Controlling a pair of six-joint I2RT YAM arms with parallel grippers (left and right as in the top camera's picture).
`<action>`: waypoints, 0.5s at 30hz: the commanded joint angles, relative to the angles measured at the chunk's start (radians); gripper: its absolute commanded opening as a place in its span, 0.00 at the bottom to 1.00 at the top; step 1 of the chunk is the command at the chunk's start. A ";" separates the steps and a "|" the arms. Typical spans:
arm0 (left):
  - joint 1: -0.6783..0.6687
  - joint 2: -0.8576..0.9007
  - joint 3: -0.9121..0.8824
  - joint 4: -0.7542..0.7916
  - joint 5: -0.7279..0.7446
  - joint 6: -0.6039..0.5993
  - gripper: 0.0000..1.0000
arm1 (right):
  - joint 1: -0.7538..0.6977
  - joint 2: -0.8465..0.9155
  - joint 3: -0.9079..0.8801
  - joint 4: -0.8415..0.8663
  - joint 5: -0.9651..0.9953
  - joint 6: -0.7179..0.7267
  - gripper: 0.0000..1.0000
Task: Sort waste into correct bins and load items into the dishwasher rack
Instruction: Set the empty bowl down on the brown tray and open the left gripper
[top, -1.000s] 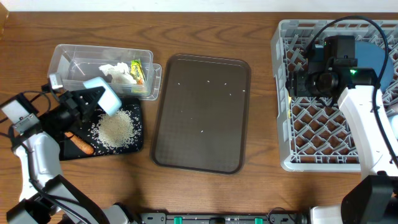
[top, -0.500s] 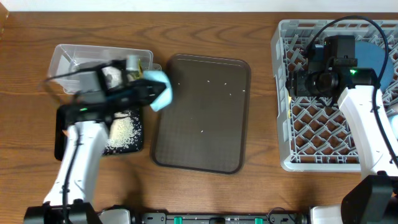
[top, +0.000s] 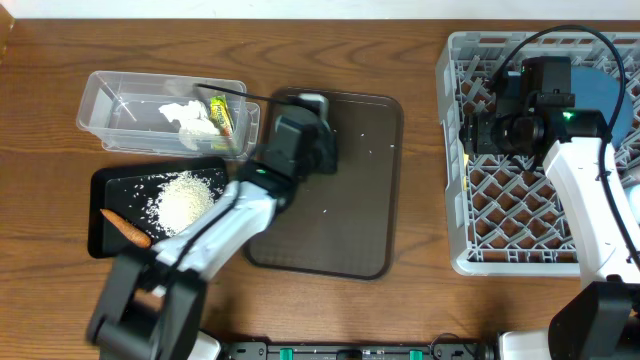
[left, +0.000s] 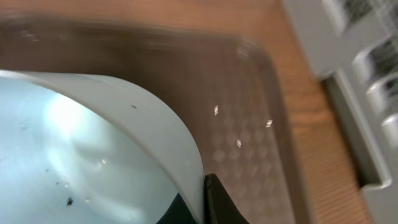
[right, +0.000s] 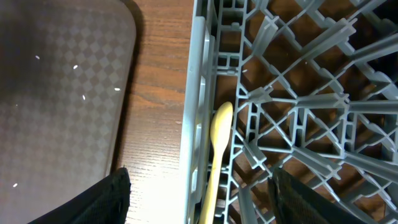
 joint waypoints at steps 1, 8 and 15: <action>-0.044 0.066 0.019 0.040 -0.060 0.013 0.06 | 0.002 -0.002 0.001 -0.002 0.002 0.015 0.70; -0.106 0.097 0.019 0.059 -0.060 0.013 0.06 | 0.002 -0.002 0.001 0.003 0.002 0.016 0.70; -0.101 0.063 0.019 0.035 -0.052 0.013 0.46 | 0.002 -0.002 0.001 0.029 0.001 0.016 0.70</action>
